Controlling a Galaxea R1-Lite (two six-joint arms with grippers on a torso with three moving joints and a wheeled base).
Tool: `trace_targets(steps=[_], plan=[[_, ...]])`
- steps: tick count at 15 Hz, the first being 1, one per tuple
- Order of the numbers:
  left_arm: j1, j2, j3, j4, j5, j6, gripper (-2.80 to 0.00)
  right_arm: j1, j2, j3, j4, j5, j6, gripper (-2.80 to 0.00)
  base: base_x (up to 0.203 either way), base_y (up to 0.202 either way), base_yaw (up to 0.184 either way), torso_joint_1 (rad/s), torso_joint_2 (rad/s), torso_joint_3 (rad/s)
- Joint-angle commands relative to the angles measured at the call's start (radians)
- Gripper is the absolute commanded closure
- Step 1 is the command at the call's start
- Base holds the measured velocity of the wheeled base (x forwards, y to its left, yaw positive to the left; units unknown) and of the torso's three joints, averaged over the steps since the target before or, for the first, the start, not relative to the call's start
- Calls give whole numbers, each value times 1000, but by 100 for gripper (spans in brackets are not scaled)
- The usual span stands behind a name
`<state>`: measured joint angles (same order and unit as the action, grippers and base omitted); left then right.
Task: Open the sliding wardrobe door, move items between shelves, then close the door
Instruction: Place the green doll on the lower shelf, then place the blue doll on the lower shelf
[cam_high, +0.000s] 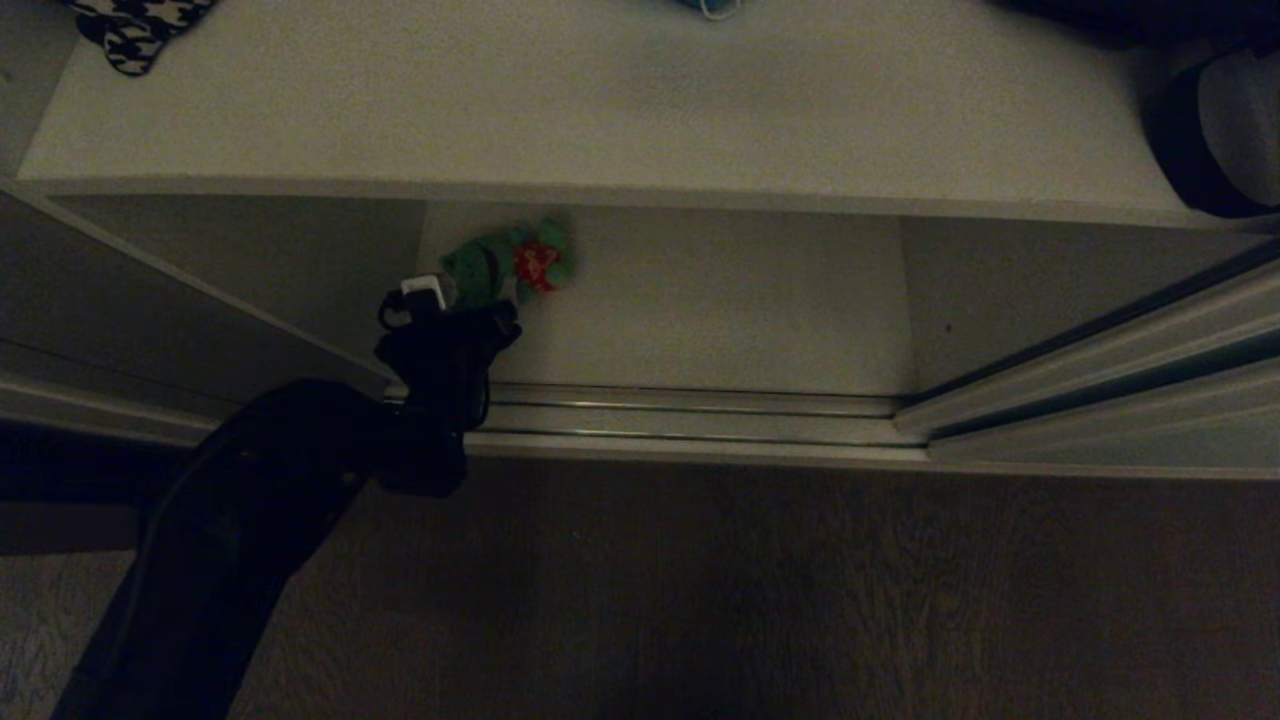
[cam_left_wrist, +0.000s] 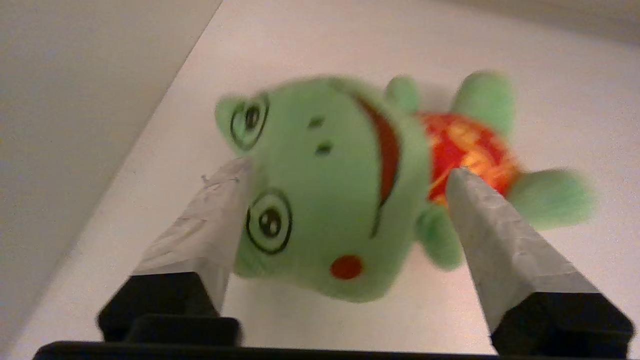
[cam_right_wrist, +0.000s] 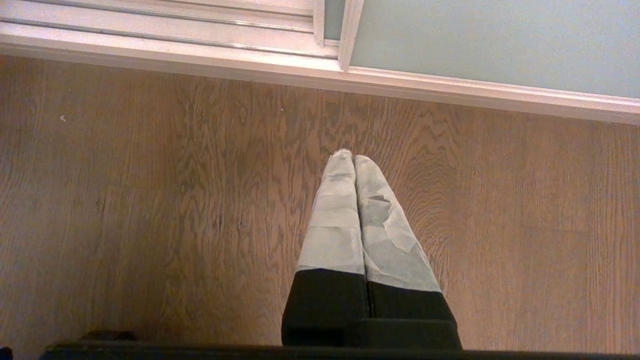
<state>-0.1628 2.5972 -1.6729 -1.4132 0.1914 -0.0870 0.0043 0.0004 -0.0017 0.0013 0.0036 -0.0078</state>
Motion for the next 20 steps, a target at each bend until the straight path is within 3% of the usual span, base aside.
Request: trace_targets(steps=[1, 3, 4, 5, 9, 13, 17, 20], plan=[[-1, -117, 97, -8, -15, 0, -280, 0, -2, 0, 0, 0, 0, 0, 0, 0, 0, 0, 0, 0], [-1, -185, 197, -9, -23, 1, -280, 0, -2, 0, 0, 0, 0, 0, 0, 0, 0, 0, 0, 0], [-1, -232, 265, -8, -24, 4, -64, 0, -2, 0, 0, 1, 0, 0, 0, 0, 0, 0, 0, 0], [-2, -293, 343, 2, -27, 9, 0, 0, -2, 0, -1, 0, -1, 0, 0, 0, 0, 0, 0, 0], [-12, -547, 666, 119, -93, 16, 0, 0, -2, 0, 0, 1, 0, 0, 0, 0, 0, 0, 0, 0], [-16, -881, 966, 391, -136, 22, 0, 0, -3, 0, 0, 1, 0, 0, 0, 0, 0, 0, 0, 0], [-15, -1303, 1179, 558, -143, 26, 0, 0, -2, 0, -1, 0, 0, 0, 0, 0, 0, 0, 0, 0], [24, -1680, 1261, 814, -135, 20, 0, 0, -3, 0, 0, 0, 0, 0, 0, 0, 0, 0, 0, 0]])
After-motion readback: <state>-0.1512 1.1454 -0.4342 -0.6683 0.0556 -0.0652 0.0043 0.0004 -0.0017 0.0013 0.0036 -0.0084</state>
